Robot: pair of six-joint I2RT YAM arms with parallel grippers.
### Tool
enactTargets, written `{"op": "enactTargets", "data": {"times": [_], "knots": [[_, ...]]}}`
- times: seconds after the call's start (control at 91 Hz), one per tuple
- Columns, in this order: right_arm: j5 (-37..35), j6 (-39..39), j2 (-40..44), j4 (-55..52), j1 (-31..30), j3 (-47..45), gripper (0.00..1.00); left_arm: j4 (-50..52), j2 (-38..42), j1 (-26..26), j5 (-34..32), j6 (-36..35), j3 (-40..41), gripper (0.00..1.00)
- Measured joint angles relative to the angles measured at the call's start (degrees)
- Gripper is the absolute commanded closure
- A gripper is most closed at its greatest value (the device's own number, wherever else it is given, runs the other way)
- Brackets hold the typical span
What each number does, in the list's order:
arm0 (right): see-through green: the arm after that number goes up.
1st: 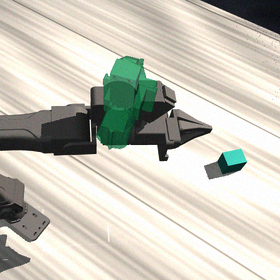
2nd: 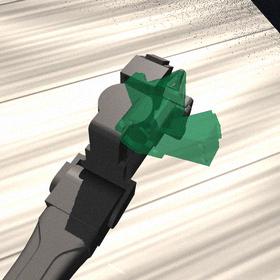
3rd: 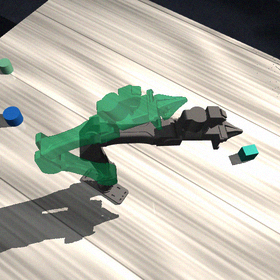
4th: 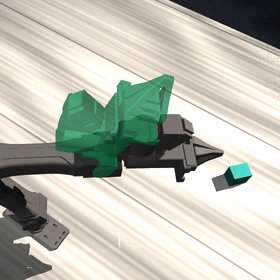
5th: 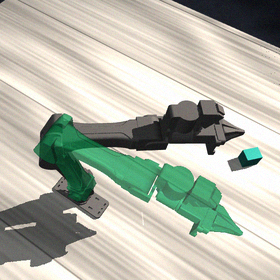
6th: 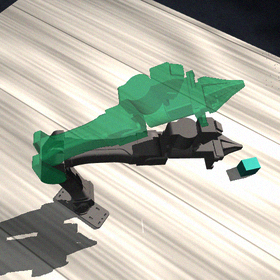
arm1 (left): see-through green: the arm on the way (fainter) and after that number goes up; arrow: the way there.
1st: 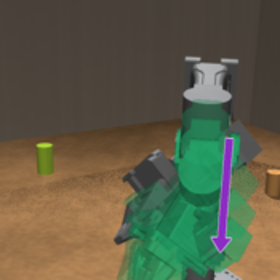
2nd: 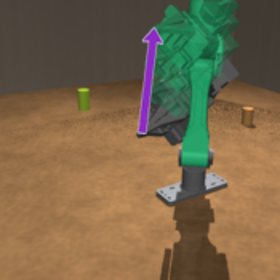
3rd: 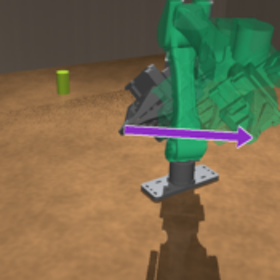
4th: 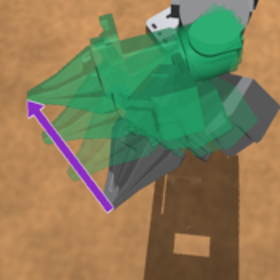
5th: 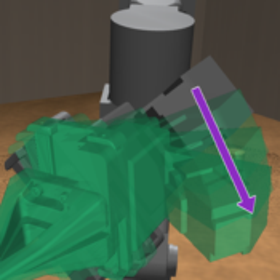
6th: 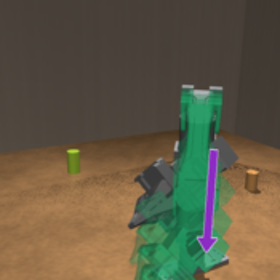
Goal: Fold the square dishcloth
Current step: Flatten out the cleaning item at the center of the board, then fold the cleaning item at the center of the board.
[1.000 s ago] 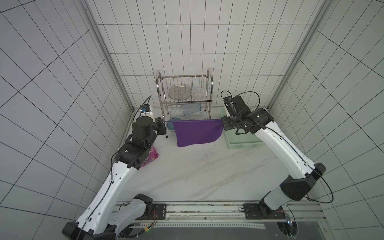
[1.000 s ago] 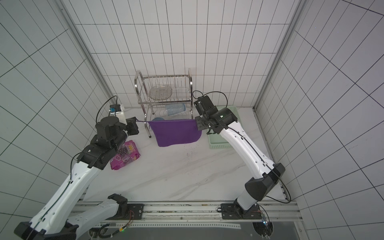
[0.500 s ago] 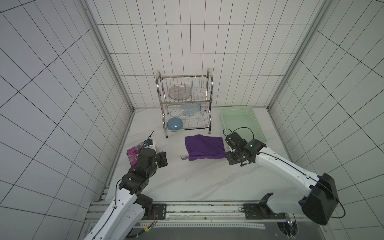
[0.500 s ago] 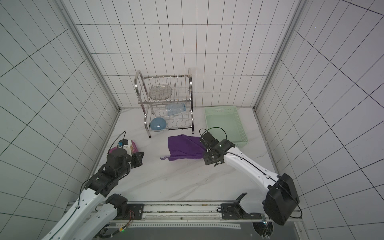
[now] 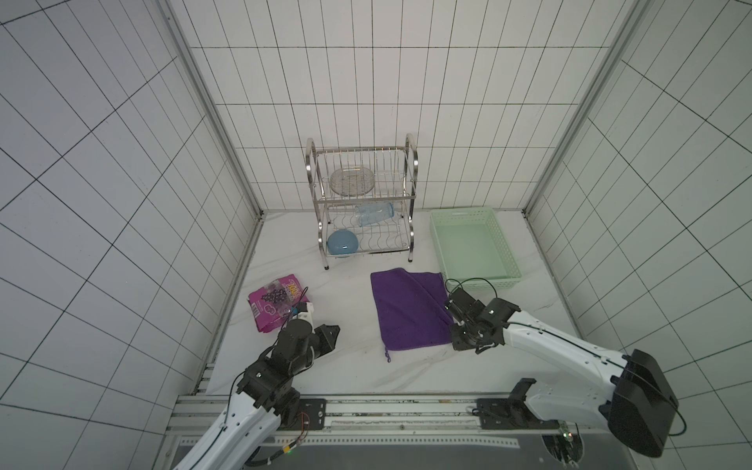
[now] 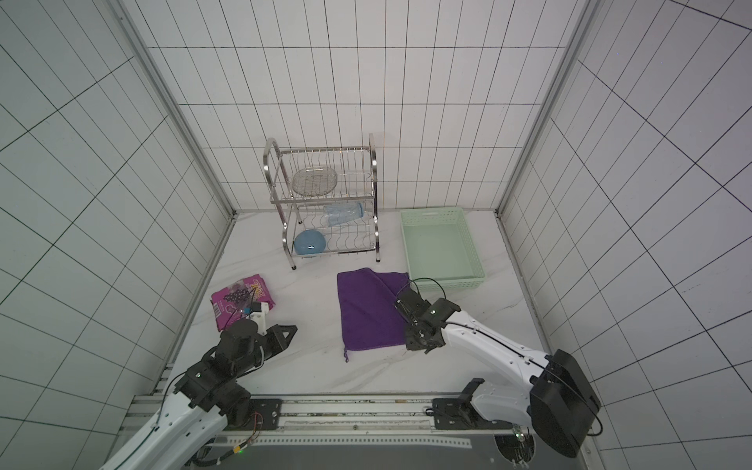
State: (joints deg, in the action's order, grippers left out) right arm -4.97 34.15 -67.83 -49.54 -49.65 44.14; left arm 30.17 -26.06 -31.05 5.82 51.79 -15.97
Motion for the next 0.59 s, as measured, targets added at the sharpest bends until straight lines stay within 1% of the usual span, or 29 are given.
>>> {"op": "enactTargets", "data": {"times": [0.099, 0.187, 0.264, 0.363, 0.473, 0.594], "knots": [[-0.5, 3.0, 2.2, -0.8, 0.0, 0.0, 0.67, -3.0, -9.5, -6.0, 0.0, -1.2, -1.3, 0.63], [-1.7, 5.8, 3.7, -1.9, 0.0, -0.2, 0.67, -4.3, -17.8, -12.1, -0.8, -2.9, -4.4, 0.54], [-3.1, 8.1, 4.5, -2.8, 0.2, -0.8, 0.66, -5.7, -24.2, -17.6, -2.2, -3.8, -8.0, 0.49], [-4.5, 10.8, 5.7, -3.7, 1.1, -2.4, 0.63, -7.1, -30.7, -23.9, -5.0, -4.2, -12.0, 0.43], [-5.1, 12.3, 7.7, -4.0, 3.7, -4.7, 0.62, -8.3, -36.4, -27.8, -7.5, -4.0, -14.4, 0.39], [-5.2, 13.3, 10.4, -4.1, 6.3, -6.0, 0.59, -8.5, -42.6, -29.4, -9.8, -3.3, -16.7, 0.39]]}}
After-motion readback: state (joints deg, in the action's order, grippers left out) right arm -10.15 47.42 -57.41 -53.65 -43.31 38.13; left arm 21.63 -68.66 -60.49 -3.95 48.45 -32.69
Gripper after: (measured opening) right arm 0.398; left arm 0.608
